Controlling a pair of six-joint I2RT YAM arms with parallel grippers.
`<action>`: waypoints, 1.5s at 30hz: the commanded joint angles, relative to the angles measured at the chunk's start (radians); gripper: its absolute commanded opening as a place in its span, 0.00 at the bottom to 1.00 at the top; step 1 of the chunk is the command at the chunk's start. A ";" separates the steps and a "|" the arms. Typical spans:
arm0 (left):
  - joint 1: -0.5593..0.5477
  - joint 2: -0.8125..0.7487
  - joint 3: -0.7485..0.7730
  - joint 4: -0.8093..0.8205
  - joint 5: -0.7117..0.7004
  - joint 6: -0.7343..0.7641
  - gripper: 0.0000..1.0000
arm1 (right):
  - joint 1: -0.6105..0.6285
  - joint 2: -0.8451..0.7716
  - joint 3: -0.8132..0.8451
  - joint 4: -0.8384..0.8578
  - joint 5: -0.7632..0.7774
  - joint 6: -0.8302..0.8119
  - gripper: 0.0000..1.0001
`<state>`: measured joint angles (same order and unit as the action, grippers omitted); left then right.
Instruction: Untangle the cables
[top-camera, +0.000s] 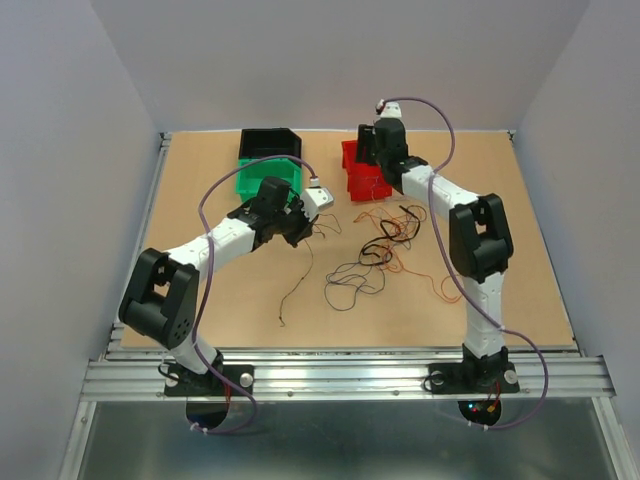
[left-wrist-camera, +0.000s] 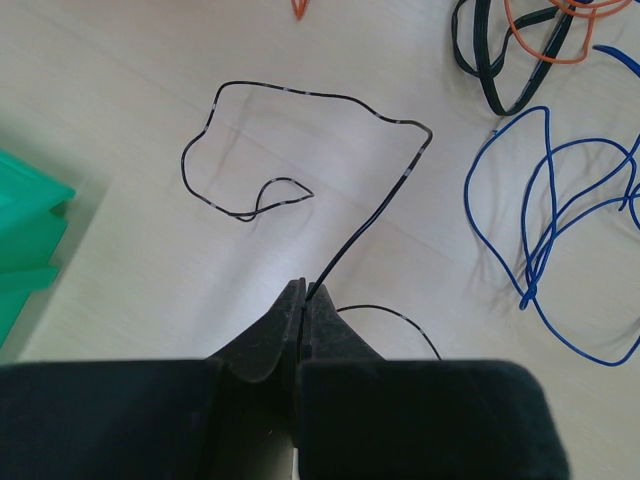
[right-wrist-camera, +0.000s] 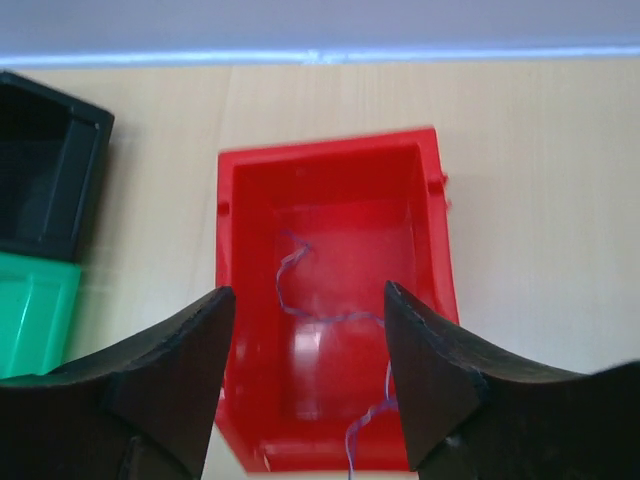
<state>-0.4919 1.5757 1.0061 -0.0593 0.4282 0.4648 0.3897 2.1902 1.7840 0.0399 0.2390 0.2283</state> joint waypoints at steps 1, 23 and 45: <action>-0.008 -0.006 0.005 0.009 0.006 0.015 0.00 | -0.006 -0.234 -0.167 0.048 -0.009 0.023 0.68; -0.013 0.001 0.008 0.006 -0.003 0.015 0.00 | -0.216 -0.495 -0.834 0.265 -0.039 0.350 0.65; -0.016 0.018 0.020 -0.007 -0.005 0.025 0.00 | -0.279 -0.279 -0.788 0.508 -0.262 0.489 0.60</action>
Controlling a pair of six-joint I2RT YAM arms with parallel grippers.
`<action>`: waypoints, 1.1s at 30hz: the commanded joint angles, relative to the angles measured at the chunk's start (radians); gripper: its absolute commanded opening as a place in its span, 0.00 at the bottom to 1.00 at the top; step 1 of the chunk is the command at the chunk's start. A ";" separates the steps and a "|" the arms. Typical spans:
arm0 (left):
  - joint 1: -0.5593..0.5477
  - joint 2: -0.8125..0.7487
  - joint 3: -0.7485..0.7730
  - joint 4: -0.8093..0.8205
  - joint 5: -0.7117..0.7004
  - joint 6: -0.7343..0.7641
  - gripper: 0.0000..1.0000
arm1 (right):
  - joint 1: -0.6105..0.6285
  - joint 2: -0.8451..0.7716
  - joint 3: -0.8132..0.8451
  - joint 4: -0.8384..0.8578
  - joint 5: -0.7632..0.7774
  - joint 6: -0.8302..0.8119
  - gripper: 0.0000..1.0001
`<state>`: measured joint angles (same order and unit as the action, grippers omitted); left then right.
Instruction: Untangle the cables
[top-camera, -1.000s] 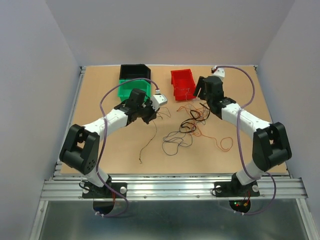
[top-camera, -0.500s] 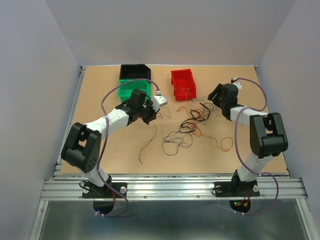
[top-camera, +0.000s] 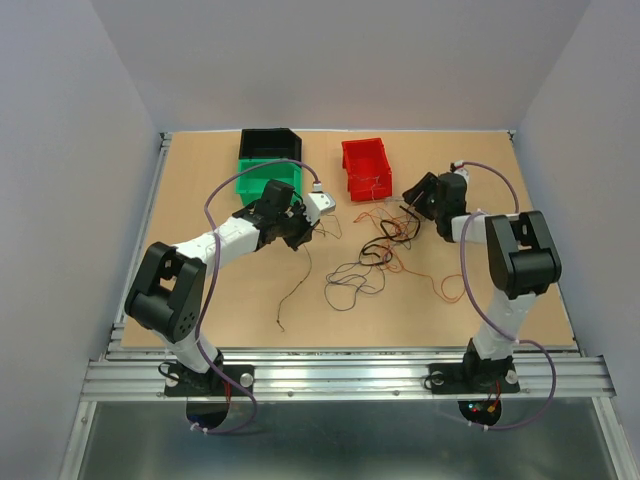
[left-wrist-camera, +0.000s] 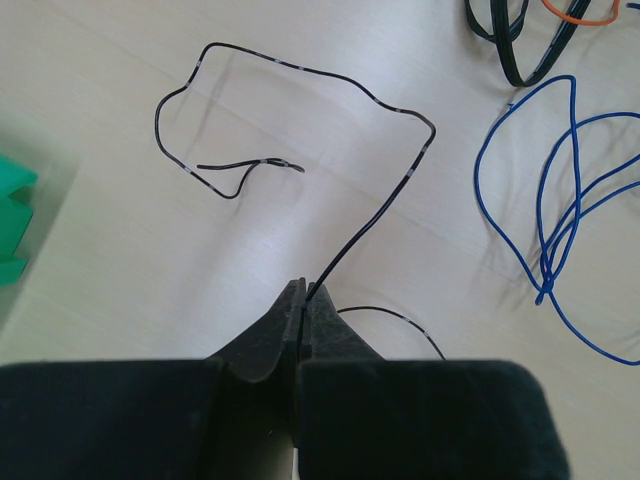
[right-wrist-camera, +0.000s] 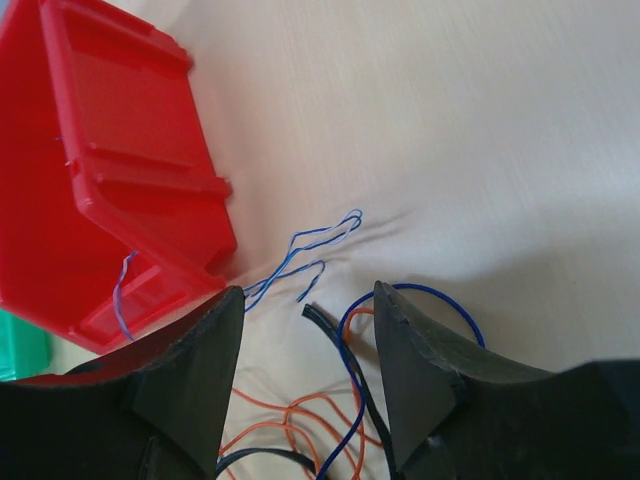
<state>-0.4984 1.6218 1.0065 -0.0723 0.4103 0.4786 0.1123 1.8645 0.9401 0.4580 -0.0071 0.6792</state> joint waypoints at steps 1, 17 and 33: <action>-0.009 -0.030 0.020 0.005 0.012 0.012 0.00 | -0.002 0.059 0.060 0.097 -0.017 0.043 0.59; -0.012 -0.034 0.020 0.003 0.012 0.018 0.00 | -0.002 0.127 0.095 0.180 0.001 0.048 0.22; -0.020 -0.020 0.027 -0.004 0.001 0.023 0.00 | 0.058 -0.077 0.040 0.191 0.100 -0.079 0.01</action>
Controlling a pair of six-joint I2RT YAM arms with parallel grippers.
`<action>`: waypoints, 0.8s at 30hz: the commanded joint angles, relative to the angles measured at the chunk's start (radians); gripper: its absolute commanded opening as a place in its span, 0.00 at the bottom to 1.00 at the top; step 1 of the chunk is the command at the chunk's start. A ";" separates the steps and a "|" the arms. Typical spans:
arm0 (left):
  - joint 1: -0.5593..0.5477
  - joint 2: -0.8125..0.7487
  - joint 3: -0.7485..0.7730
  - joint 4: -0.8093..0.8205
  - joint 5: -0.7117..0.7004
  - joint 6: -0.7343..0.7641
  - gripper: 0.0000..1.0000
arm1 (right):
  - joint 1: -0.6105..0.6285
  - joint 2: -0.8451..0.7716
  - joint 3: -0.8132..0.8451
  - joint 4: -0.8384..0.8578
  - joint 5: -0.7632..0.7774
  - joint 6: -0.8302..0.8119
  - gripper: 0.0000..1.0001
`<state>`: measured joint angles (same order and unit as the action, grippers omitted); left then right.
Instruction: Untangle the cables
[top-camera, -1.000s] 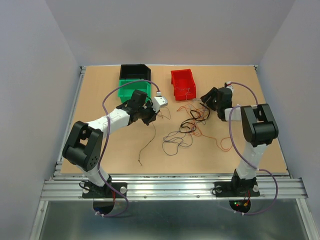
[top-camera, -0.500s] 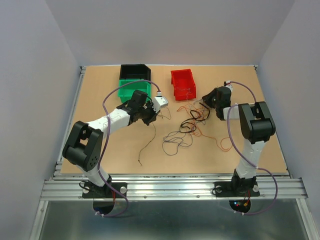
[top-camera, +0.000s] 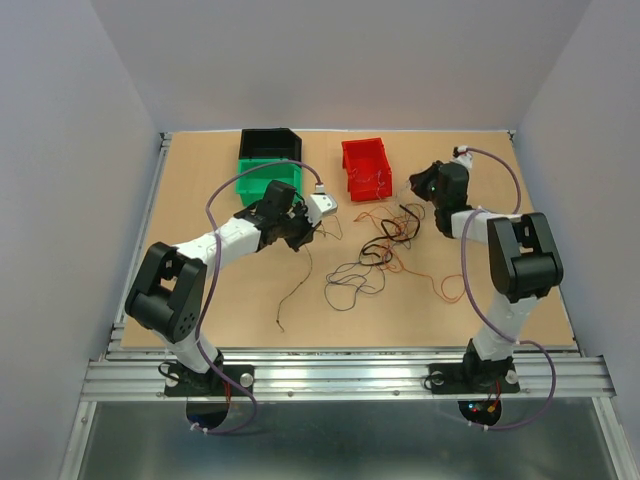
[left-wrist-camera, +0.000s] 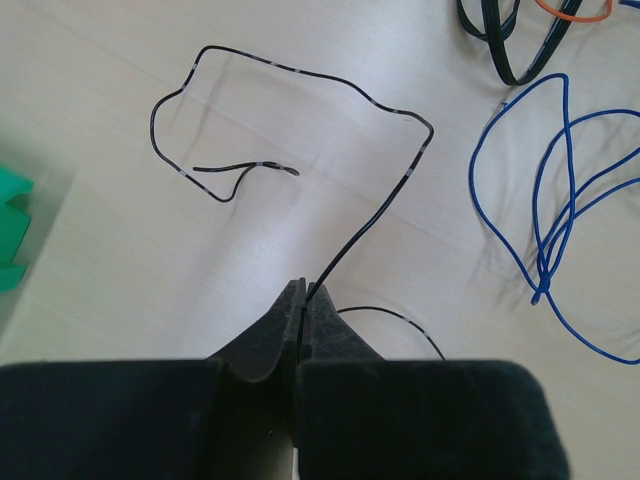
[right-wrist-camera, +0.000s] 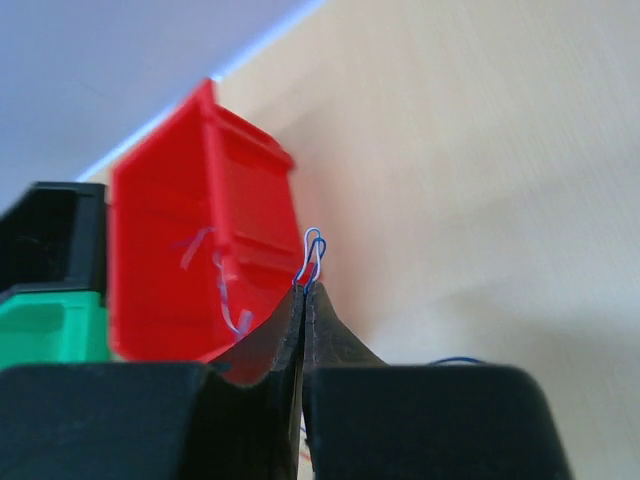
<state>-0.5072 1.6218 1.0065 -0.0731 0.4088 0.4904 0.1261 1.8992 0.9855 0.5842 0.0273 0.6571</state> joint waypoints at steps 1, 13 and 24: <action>-0.011 -0.022 0.027 -0.004 0.002 0.011 0.00 | 0.055 -0.121 -0.002 0.066 0.077 -0.065 0.01; -0.016 -0.030 0.023 -0.007 0.012 0.014 0.00 | 0.162 0.062 0.275 0.085 0.108 -0.200 0.01; -0.021 -0.017 0.024 -0.013 0.021 0.020 0.00 | 0.211 0.221 0.429 0.216 0.083 -0.339 0.01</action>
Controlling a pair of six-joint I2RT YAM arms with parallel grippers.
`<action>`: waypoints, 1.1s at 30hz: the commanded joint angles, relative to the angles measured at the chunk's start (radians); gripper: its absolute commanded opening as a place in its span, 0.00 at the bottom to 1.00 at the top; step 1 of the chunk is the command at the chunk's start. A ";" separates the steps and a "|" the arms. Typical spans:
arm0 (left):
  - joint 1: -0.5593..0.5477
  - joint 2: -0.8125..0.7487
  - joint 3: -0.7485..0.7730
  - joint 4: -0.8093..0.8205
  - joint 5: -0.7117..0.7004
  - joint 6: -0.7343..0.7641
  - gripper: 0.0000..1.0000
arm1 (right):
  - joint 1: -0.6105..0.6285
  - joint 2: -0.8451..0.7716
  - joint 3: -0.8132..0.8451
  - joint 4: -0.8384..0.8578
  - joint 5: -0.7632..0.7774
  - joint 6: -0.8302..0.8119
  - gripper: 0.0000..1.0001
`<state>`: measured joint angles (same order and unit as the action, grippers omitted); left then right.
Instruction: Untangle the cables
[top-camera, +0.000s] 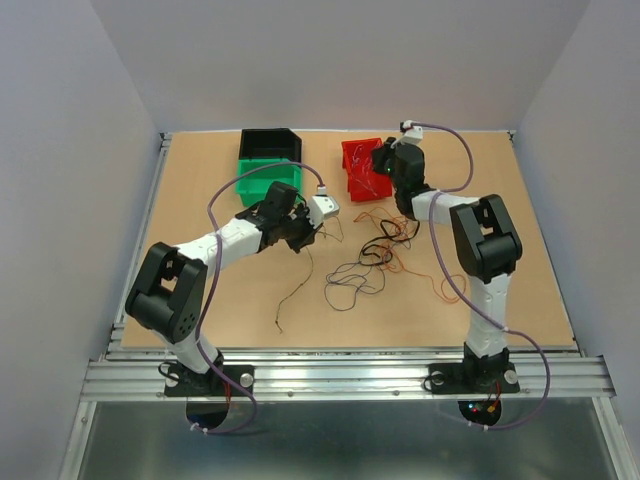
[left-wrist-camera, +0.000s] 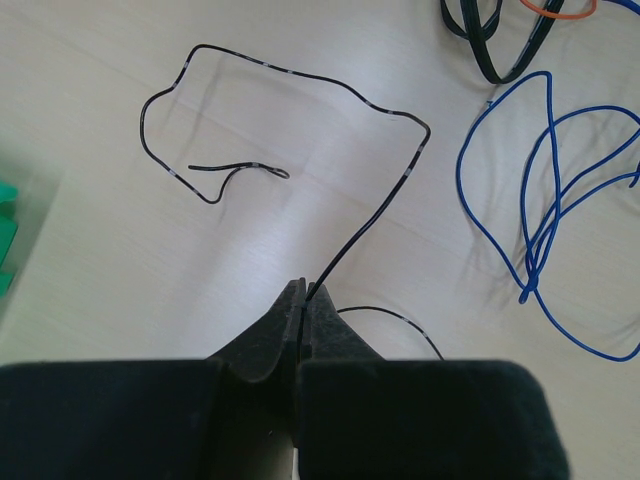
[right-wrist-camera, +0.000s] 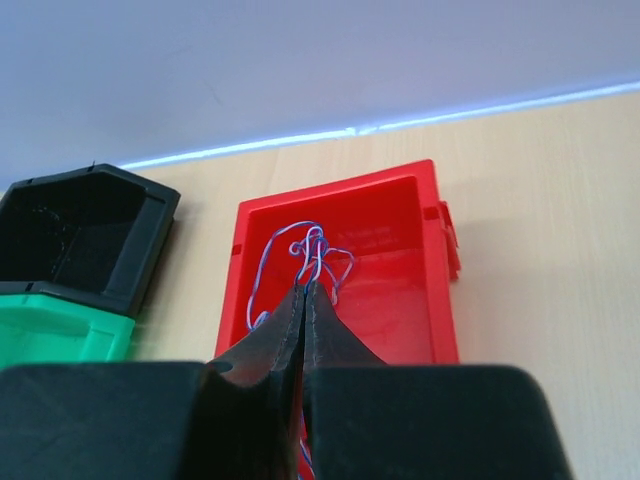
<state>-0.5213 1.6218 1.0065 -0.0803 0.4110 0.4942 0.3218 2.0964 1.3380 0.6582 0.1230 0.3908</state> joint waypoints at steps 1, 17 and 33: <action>-0.006 -0.017 0.023 -0.006 0.018 0.015 0.00 | 0.016 0.030 0.084 0.147 -0.020 -0.079 0.00; -0.006 -0.008 0.027 -0.009 0.008 0.015 0.00 | 0.017 0.168 0.139 0.327 -0.175 -0.225 0.00; -0.008 -0.037 0.018 -0.007 0.012 0.009 0.00 | 0.019 0.116 0.058 0.082 -0.171 -0.240 0.01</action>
<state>-0.5220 1.6218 1.0065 -0.0822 0.4103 0.4973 0.3370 2.2623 1.3750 0.8482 -0.0425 0.1810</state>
